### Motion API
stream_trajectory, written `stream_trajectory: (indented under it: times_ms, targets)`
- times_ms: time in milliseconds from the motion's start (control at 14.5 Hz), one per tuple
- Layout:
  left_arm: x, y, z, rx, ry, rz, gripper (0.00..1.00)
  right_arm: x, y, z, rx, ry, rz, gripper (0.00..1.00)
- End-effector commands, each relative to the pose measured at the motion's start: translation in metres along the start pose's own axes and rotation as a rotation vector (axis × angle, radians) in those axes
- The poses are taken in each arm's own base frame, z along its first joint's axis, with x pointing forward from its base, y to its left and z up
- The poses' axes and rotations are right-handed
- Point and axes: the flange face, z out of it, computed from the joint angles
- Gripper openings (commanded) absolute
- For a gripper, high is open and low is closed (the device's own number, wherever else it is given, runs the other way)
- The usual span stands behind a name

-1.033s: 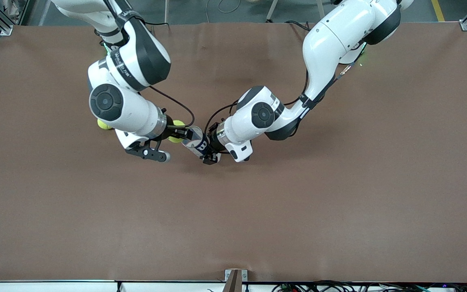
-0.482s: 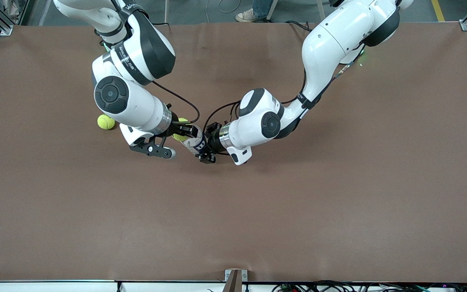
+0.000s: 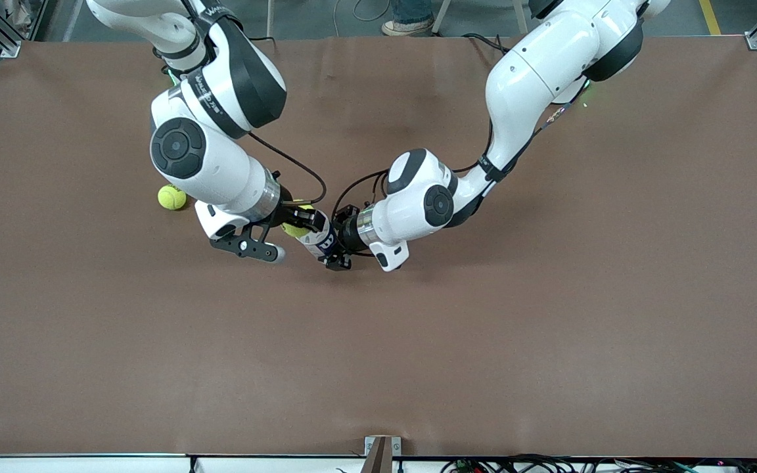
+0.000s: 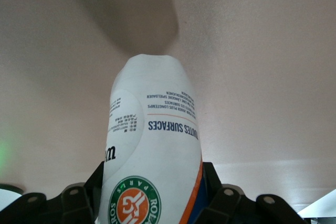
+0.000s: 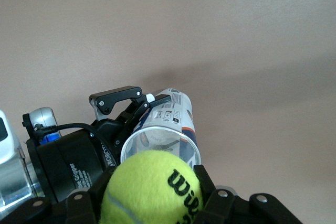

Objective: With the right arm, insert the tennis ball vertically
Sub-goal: 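Push the ball into the can opening with the right gripper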

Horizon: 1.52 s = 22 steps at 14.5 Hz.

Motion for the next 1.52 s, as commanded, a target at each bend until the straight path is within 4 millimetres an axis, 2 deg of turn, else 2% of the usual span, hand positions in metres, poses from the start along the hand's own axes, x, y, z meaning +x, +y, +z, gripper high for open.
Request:
stream_trajectory:
  times_ms: [0, 138, 413, 482, 551, 895, 964, 1033, 1102, 1309, 1446]
  targets:
    - [-0.006, 0.002, 0.003, -0.018, -0.024, 0.007, 0.75, 0.007, -0.007, 0.014, 0.014, 0.008, 0.023, 0.39]
    - [-0.003, 0.002, 0.006, -0.020, -0.023, 0.003, 0.74, 0.008, -0.008, 0.023, 0.020, 0.017, 0.025, 0.39]
    - [0.003, 0.002, 0.011, -0.026, -0.022, -0.003, 0.75, 0.003, -0.010, 0.027, 0.007, 0.005, 0.016, 0.41]
    - [0.004, 0.002, 0.011, -0.026, -0.022, -0.003, 0.74, 0.003, -0.010, 0.027, 0.006, 0.006, 0.017, 0.46]
    - [0.004, 0.002, 0.012, -0.025, -0.022, -0.003, 0.74, 0.003, -0.010, 0.027, 0.005, 0.005, 0.017, 0.57]
    - [0.007, 0.003, 0.011, -0.026, -0.021, 0.006, 0.74, 0.002, -0.001, 0.040, -0.028, -0.023, 0.025, 0.63]
    - [0.006, 0.002, 0.012, -0.025, -0.021, 0.007, 0.75, 0.001, -0.001, 0.041, -0.030, -0.024, 0.024, 0.75]
    - [0.007, 0.003, 0.011, -0.026, -0.021, 0.006, 0.74, 0.001, -0.001, 0.041, -0.030, -0.024, 0.024, 0.93]
    - [0.007, 0.003, 0.011, -0.026, -0.021, 0.006, 0.74, 0.002, -0.001, 0.040, -0.030, -0.024, 0.026, 1.00]
    - [0.007, 0.003, 0.012, -0.026, -0.020, 0.007, 0.74, 0.001, -0.001, 0.038, -0.027, -0.022, 0.024, 1.00]
    - [0.007, 0.003, 0.012, -0.026, -0.020, 0.007, 0.74, 0.008, 0.007, 0.025, -0.024, -0.015, 0.028, 1.00]
